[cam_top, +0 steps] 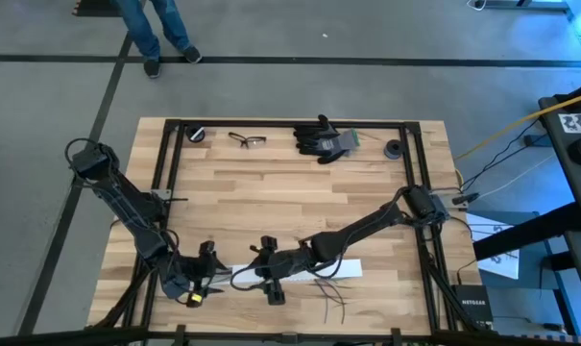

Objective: Ziptie cables
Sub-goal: Close the cable duct

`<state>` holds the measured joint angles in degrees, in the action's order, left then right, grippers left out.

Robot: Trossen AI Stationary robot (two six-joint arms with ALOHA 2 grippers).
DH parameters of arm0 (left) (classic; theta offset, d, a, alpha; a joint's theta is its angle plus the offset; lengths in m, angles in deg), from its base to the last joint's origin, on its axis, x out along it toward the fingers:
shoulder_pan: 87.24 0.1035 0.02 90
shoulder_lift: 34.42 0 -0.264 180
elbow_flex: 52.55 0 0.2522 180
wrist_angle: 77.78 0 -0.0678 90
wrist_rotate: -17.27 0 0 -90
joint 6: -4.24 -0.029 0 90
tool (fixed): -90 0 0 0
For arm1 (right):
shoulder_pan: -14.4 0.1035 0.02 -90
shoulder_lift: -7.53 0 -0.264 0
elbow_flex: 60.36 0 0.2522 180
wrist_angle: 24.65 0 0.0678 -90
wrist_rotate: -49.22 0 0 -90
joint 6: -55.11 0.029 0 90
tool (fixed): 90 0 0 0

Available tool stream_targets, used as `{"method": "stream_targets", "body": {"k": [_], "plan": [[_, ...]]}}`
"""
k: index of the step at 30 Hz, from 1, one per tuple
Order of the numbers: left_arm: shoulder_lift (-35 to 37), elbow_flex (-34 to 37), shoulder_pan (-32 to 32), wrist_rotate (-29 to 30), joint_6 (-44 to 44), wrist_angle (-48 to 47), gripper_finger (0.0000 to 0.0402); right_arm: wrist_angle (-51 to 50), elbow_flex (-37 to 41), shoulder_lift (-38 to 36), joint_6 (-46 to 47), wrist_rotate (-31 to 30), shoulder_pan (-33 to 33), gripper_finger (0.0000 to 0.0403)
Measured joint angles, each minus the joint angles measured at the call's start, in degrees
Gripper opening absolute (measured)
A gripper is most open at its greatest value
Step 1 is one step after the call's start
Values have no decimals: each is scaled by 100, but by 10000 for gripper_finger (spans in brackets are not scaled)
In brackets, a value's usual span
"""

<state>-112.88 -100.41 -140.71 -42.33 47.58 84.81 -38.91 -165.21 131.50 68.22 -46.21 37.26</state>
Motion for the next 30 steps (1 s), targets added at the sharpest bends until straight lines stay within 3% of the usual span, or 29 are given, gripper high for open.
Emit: {"method": "stream_targets", "body": {"k": [4,11,21,30], "plan": [[-107,-14,-59,-95,126,-51,287,-180,-9,-101,-2,-28,45,240],[-523,0,92,375,120,-57,288,-312,-4,86,-111,-204,45,238],[-276,-122,153,611,68,-540,288,-596,-2,161,-188,-144,36,238],[-408,216,177,627,390,-327,288,-703,-2,161,-309,-142,39,238]]}}
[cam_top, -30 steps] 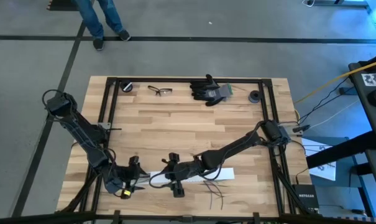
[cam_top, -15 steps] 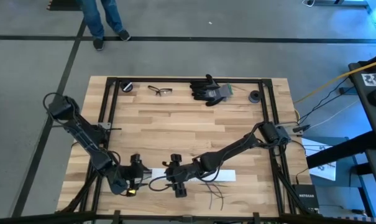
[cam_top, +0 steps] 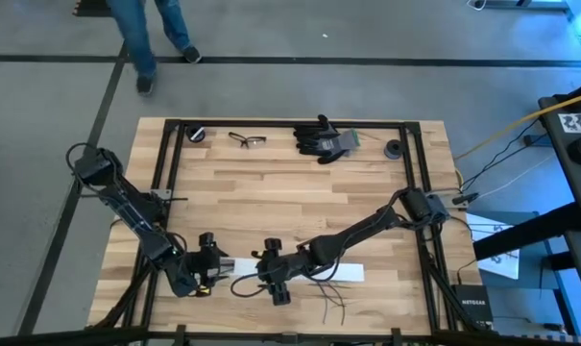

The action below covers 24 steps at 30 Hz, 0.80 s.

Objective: Ziptie cables
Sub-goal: Close the cable duct

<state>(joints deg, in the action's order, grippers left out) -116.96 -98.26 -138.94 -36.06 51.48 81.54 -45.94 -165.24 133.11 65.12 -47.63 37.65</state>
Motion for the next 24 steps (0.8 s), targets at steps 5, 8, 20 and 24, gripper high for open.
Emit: {"method": "stream_targets", "body": {"k": [5,8,20,24], "plan": [[-105,175,20,15,-152,688,281,38,-2,83,173,-21,4,238],[-230,267,22,-1,-245,930,265,132,-2,139,304,-9,4,238],[-248,265,22,31,-271,952,210,320,-4,274,778,17,124,238],[-244,265,20,24,-272,943,208,536,-28,438,894,41,116,238]]}}
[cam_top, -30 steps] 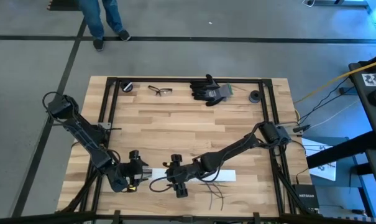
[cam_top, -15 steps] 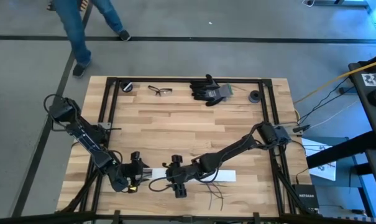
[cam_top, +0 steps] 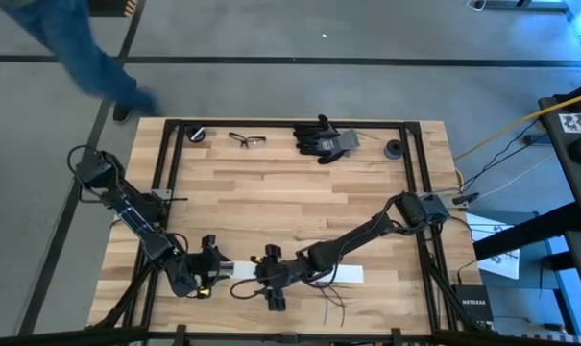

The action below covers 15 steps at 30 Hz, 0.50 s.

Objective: Ziptie cables
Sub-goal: Close the cable duct

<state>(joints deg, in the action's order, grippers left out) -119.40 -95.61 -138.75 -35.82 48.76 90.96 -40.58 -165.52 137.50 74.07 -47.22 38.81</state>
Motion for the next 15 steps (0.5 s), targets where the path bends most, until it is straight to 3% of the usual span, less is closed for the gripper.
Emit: {"method": "stream_targets", "body": {"k": [15], "plan": [[-14,4,46,-57,-123,125,211,1909,11,611,-69,337,-426,238]]}}
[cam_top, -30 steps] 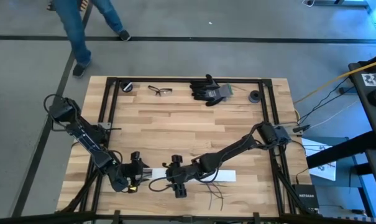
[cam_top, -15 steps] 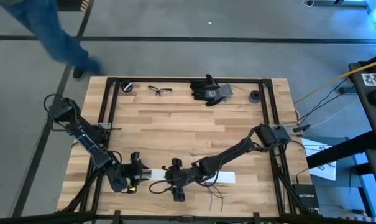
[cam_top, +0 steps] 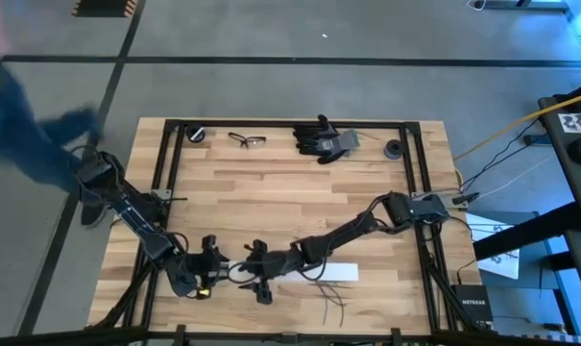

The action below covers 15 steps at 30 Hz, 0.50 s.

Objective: Ziptie cables
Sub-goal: Close the cable duct

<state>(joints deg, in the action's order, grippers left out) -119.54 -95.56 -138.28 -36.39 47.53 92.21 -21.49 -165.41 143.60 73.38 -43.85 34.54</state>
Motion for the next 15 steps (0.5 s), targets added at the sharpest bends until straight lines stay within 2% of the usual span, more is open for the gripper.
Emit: {"method": "stream_targets", "body": {"k": [6,9,15], "plan": [[-62,-21,355,-663,-242,172,262,14,6,5,-215,-185,13,238],[80,-180,465,-1199,-183,-227,280,-122,13,-94,-251,-96,2,238],[351,-461,78,-1378,341,-1036,283,-957,42,-530,-345,-65,-4,238]]}}
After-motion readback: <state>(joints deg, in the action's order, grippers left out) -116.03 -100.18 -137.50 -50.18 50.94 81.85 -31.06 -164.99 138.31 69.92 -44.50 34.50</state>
